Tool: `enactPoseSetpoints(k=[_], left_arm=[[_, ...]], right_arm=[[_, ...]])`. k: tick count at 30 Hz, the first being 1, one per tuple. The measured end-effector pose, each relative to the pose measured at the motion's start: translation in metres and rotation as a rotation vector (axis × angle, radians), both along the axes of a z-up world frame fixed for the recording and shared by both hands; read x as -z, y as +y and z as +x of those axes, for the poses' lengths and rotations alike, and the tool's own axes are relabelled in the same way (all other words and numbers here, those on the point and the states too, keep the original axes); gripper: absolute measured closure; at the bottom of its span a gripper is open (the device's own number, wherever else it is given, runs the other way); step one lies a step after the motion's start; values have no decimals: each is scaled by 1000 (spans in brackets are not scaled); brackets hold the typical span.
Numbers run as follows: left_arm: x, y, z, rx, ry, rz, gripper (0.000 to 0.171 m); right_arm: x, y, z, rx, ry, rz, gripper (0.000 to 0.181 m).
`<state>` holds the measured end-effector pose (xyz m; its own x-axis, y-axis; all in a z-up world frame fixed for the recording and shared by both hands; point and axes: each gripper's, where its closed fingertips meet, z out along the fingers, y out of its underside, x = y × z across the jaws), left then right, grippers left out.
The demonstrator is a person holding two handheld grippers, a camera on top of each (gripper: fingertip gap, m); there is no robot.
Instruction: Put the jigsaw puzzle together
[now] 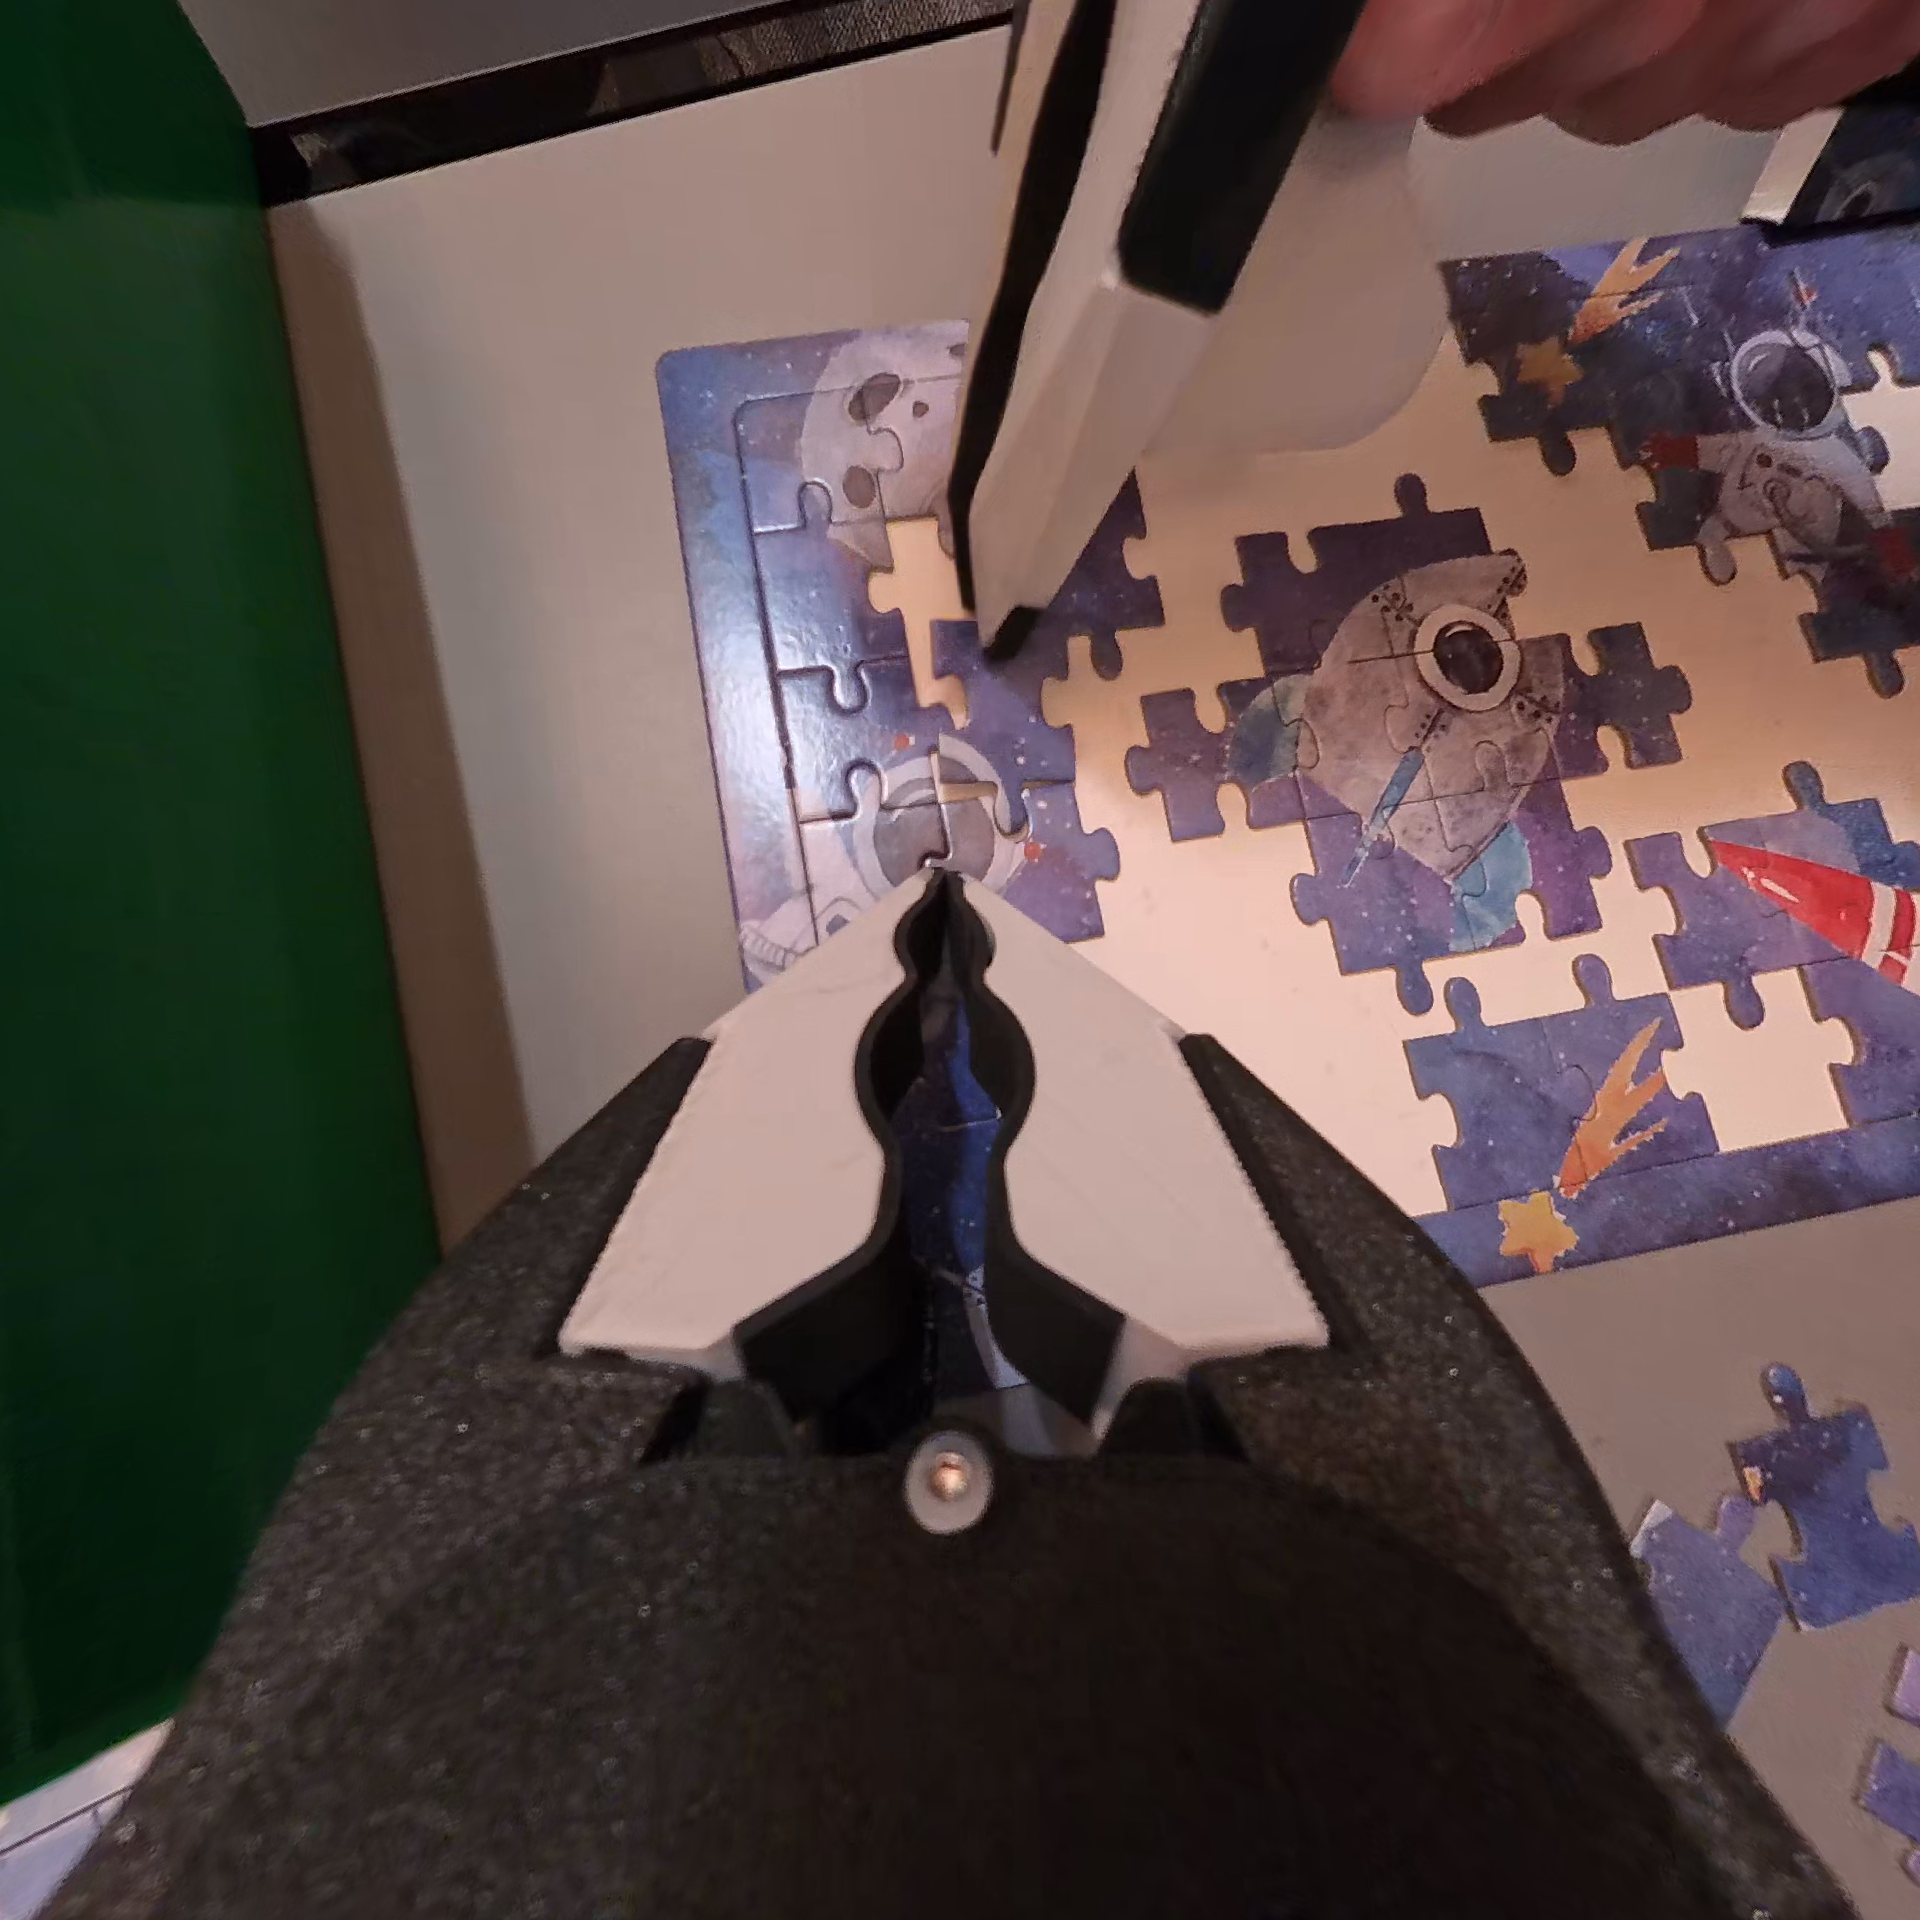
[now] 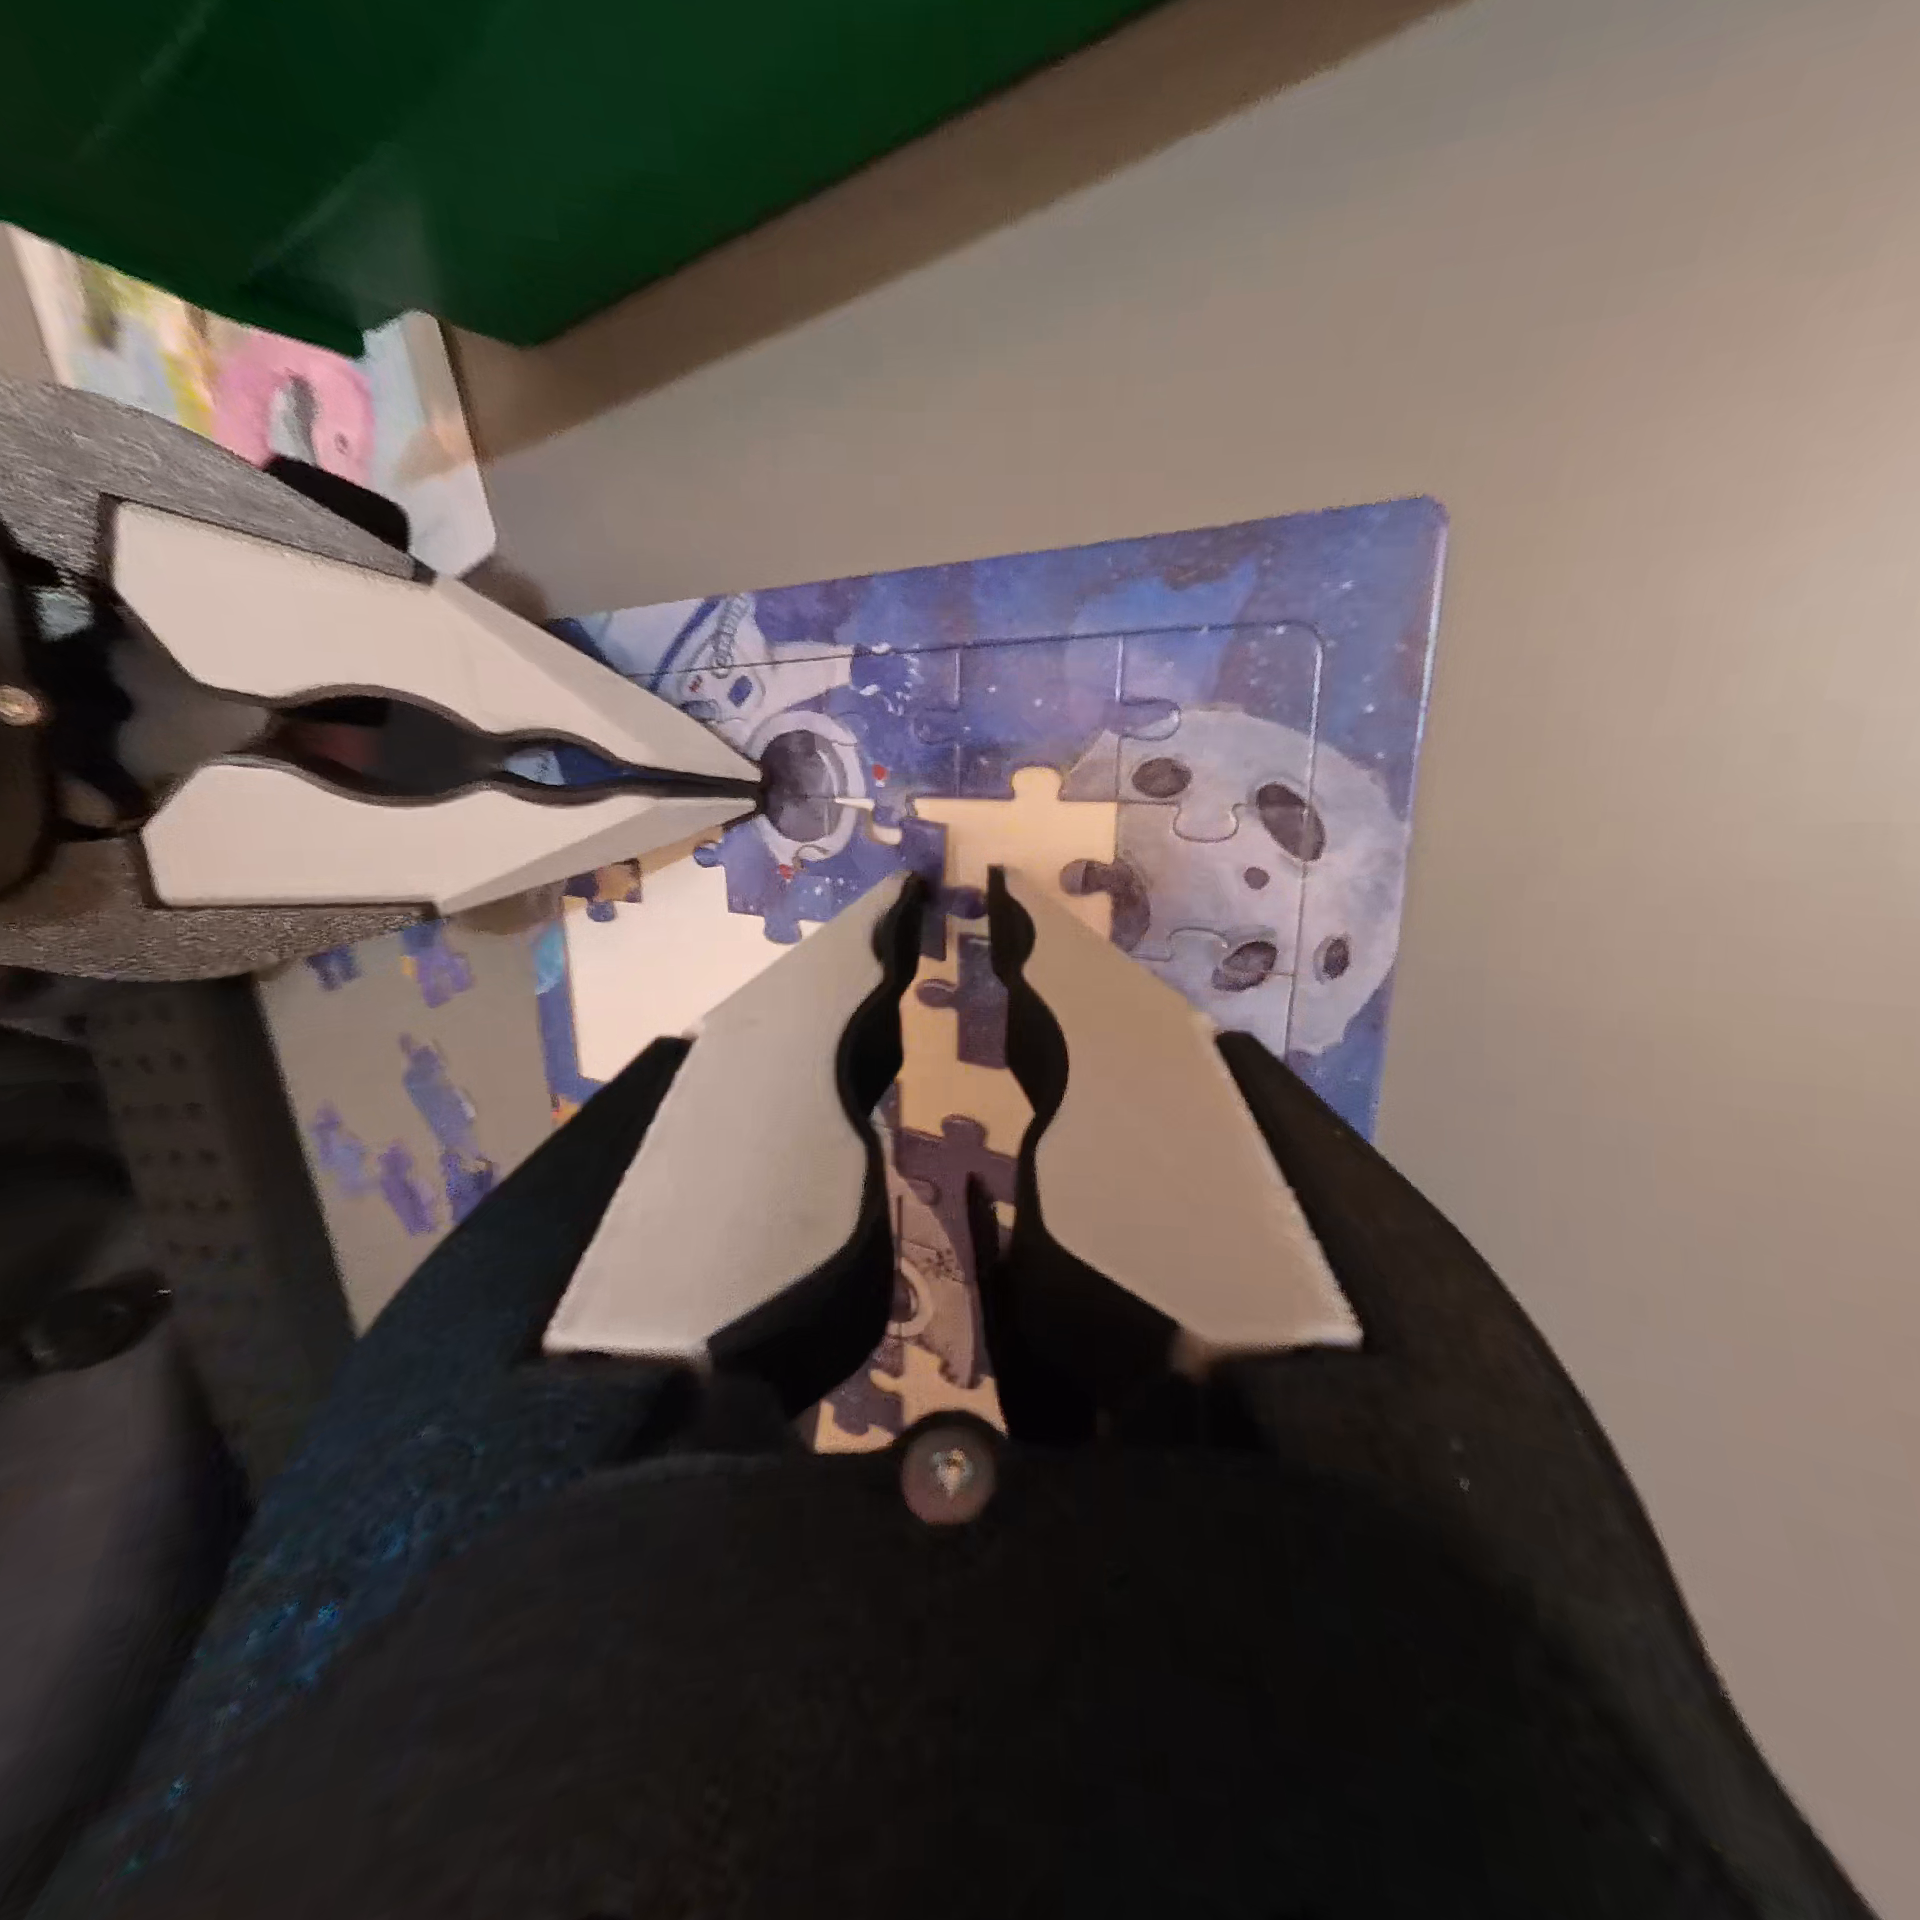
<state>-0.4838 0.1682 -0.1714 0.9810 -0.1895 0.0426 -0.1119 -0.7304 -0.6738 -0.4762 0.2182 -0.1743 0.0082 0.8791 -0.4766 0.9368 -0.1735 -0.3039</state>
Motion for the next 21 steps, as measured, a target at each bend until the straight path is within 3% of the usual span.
enactPoseSetpoints(k=[7, 10, 11, 12, 15, 18, 21], left_arm=[[1, 0, 1, 12, 25, 14, 171], [0, 0, 1, 17, 16, 17, 171], [0, 0, 1, 19, 11, 19, 171], [0, 0, 1, 20, 3, 21, 171], [0, 0, 1, 18, -25, 28, 171], [0, 0, 1, 17, -41, 32, 171], [-1, 0, 1, 18, -49, 37, 171]], right_arm=[[1, 1, -4, -109, 6, 272, 163], [-8, 3, -10, -79, 56, 338, 155], [-14, 3, -12, -71, 83, 359, 160], [-20, -3, -13, -83, 120, 347, 180], [-17, -26, -10, -135, 137, 311, 181], [2, -25, -6, -154, 84, 395, 181], [2, -26, -8, -141, 99, 424, 181]])
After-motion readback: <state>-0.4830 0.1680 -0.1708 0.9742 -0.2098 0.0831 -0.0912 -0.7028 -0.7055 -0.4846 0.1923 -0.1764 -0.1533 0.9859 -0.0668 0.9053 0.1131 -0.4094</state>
